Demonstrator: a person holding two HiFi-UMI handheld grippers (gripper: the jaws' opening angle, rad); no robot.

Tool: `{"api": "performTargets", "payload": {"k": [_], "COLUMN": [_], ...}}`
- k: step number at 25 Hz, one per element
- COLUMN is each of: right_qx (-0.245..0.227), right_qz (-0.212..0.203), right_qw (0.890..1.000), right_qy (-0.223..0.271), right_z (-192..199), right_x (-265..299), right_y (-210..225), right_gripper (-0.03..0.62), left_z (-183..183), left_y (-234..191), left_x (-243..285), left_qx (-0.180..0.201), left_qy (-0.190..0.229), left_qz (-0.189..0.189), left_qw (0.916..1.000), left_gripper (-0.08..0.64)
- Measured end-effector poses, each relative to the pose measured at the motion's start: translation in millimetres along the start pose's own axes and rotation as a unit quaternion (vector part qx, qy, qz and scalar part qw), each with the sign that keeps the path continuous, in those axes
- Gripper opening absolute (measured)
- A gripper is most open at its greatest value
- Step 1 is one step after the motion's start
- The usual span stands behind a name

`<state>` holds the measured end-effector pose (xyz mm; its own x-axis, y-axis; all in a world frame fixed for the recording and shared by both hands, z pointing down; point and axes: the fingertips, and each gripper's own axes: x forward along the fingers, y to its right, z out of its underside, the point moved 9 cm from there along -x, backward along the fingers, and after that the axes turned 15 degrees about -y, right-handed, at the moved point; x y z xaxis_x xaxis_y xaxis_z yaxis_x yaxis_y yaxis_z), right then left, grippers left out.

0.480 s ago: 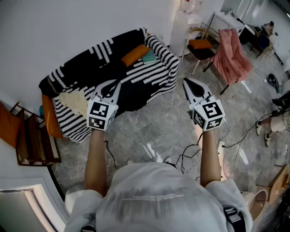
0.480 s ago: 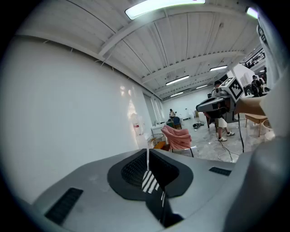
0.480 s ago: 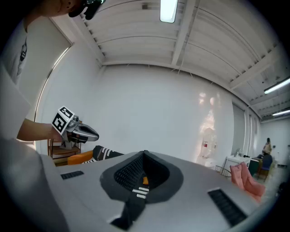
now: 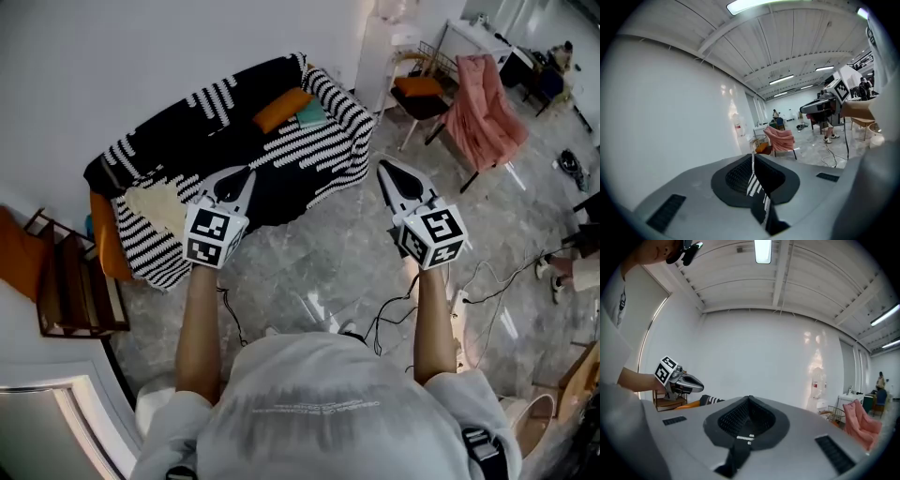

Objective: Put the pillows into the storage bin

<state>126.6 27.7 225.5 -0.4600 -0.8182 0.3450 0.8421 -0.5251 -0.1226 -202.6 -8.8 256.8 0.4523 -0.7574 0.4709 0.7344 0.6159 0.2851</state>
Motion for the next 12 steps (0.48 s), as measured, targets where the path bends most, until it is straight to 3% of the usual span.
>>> {"api": "performTargets", "payload": {"k": [4, 8, 9, 11, 12], "right_qx": [-0.006, -0.021, -0.023, -0.034, -0.043], "right_qz": [-0.008, -0.008, -0.013, -0.02, -0.022], "right_qw": [1.0, 1.0, 1.0, 0.999, 0.999], "right_qy": [-0.002, -0.005, -0.007, -0.013, -0.016], "right_z": [4.6, 12.4, 14.6, 20.1, 23.6], "right_x": [-2.3, -12.3, -14.2, -17.9, -20.1], "right_y": [13.4, 32.4, 37.4, 46.3, 50.3], "right_gripper": [0.003, 0.073, 0.094, 0.151, 0.171], "left_z": [-6.6, -16.8, -19.7, -24.8, -26.9], "left_y": [9.9, 26.4, 31.3, 42.2, 48.3], "left_x": [5.6, 11.7, 13.8, 18.5, 21.0], "left_qx": [-0.008, -0.033, -0.036, -0.04, -0.042], "left_qy": [-0.005, -0.011, -0.012, -0.013, -0.011], "left_qz": [-0.007, -0.023, -0.026, -0.031, -0.034], "left_qw": [0.9999, 0.9991, 0.9989, 0.9987, 0.9985], "left_gripper": [0.023, 0.026, 0.043, 0.162, 0.178]}}
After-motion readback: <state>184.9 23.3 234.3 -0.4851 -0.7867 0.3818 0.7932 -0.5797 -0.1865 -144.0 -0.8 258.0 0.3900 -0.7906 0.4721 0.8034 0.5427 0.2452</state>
